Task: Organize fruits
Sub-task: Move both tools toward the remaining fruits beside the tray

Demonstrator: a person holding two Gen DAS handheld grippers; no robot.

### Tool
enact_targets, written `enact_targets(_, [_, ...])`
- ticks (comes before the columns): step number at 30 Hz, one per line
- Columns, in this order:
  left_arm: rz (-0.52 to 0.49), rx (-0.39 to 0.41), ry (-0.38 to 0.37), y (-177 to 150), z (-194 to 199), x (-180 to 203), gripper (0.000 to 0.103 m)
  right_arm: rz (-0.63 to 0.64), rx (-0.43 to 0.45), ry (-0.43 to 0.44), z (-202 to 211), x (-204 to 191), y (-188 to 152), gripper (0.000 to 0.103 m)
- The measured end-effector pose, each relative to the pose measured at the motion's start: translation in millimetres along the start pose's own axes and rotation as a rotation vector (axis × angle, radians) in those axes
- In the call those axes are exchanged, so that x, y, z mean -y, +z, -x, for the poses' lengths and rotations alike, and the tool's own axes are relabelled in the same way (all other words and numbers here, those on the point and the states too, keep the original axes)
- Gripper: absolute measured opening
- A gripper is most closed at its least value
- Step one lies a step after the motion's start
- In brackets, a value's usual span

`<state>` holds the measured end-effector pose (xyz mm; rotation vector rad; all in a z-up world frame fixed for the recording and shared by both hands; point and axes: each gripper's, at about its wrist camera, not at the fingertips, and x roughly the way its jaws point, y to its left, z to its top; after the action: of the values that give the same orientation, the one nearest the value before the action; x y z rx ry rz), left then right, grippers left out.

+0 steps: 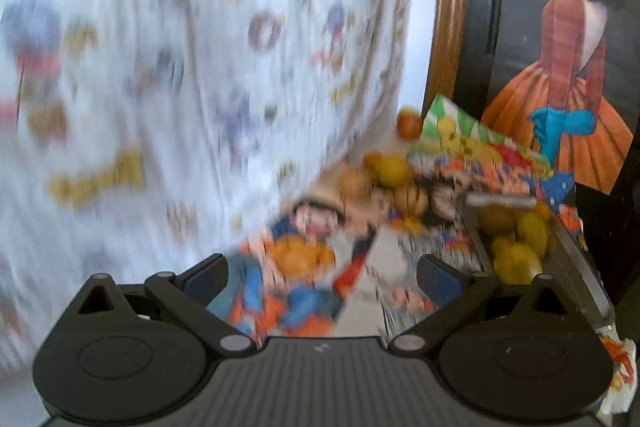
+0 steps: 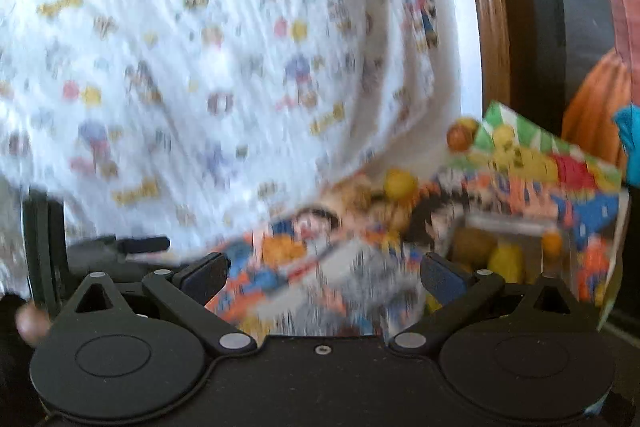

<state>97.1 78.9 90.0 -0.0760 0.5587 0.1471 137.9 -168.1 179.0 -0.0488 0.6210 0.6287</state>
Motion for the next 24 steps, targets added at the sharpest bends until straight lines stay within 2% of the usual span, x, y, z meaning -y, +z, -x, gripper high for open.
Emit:
enact_targets(4, [-0.079,0.089,-0.033,21.1,-8.3,2.2,0.103,-0.009,-0.003,0.014,-14.8,5.2,60.1,0.102])
enact_targets(8, [-0.134,0.128,-0.091,31.3,-31.8,7.5,0.103,-0.053,-0.051,0.018,-47.6,26.2,100.6,0.102])
enact_targets(15, [-0.247,0.116,-0.144,25.2,-89.8,24.4,0.103,-0.167,-0.196,0.024,-145.1,87.1,111.0,0.102])
enact_targets(19, [-0.229,0.081,-0.173,25.0,-125.3,27.5,0.103,-0.22,-0.26,0.025,-199.5,118.4,104.1,0.102])
enact_targets(24, [-0.204,0.028,-0.159,34.1,-170.4,30.5,0.102,-0.29,-0.316,0.046,-261.0,147.6,104.1,0.102])
